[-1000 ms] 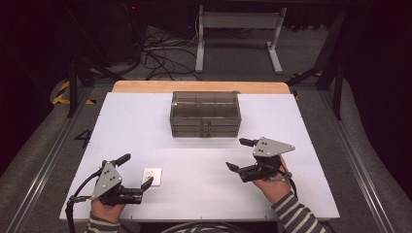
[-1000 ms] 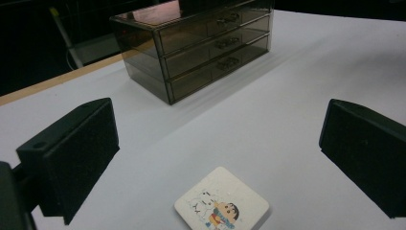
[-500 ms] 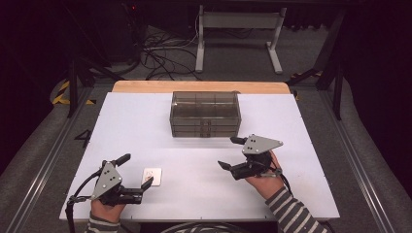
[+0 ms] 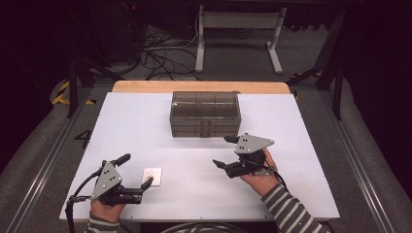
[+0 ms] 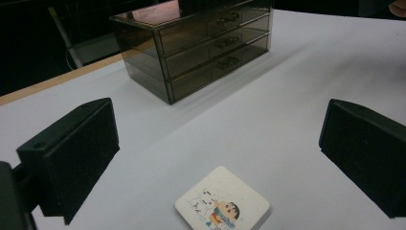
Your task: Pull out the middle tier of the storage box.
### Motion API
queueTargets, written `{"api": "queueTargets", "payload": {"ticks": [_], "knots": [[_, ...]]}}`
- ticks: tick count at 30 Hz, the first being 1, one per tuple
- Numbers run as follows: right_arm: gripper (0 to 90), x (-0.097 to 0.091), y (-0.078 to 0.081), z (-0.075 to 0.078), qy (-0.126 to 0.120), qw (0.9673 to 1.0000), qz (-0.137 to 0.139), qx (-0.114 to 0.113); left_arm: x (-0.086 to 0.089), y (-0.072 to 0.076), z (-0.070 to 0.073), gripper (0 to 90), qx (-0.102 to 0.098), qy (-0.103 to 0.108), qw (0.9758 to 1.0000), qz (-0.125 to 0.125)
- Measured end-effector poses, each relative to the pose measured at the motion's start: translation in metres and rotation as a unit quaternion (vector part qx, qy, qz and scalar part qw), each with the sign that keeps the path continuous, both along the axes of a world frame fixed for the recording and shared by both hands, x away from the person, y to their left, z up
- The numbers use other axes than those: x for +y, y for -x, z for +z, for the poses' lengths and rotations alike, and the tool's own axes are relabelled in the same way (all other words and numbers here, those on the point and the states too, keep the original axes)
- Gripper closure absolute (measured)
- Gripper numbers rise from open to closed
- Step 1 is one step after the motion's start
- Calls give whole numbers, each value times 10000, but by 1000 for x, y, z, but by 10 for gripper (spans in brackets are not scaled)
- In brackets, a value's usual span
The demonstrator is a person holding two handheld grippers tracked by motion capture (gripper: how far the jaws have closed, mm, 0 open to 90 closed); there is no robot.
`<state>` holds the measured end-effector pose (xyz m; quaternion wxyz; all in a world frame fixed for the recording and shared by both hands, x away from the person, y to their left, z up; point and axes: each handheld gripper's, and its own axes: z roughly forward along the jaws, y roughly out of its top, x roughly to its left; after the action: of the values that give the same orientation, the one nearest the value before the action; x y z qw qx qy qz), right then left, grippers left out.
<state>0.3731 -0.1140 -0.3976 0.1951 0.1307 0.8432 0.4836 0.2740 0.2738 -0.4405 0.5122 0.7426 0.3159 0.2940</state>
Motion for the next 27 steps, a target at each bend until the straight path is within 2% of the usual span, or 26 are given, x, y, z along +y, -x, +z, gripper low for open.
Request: {"api": "queueTargets", "payload": {"ticks": [1,2,3,4,5,6,8,10,13,18,23,27], "knots": [[253,0,2,1,26,9999,28,-110,0,0,0,6,-8,-11,10000,-9],[282,2,6,2,89,9994,69,-329,0,0,0,6,-12,-9,10000,-7],[282,2,6,2,89,9994,69,-329,0,0,0,7,-12,-9,10000,-7],[303,5,9,4,216,9986,115,-473,0,0,0,6,-11,-8,10000,-10],[303,5,9,4,216,9986,115,-473,0,0,0,6,-11,-8,10000,-10],[308,8,9,6,351,9979,166,-515,0,0,0,6,-11,-16,10000,-7],[309,8,9,7,378,9977,186,-524,0,0,0,6,-14,-16,10000,-7],[320,11,8,10,518,9966,220,-600,0,0,0,6,-11,-9,10000,-15],[326,13,8,13,586,9958,260,-661,0,0,0,6,-11,-5,10000,-11],[333,21,8,20,858,9915,380,-903,-1,0,0,6,-6,-9,10000,-21],[333,23,6,21,875,9910,363,-942,0,0,0,7,-1,-4,10000,-17],[334,24,6,18,943,9887,328,-1114,0,0,0,6,-31,-35,10000,-10]]}}
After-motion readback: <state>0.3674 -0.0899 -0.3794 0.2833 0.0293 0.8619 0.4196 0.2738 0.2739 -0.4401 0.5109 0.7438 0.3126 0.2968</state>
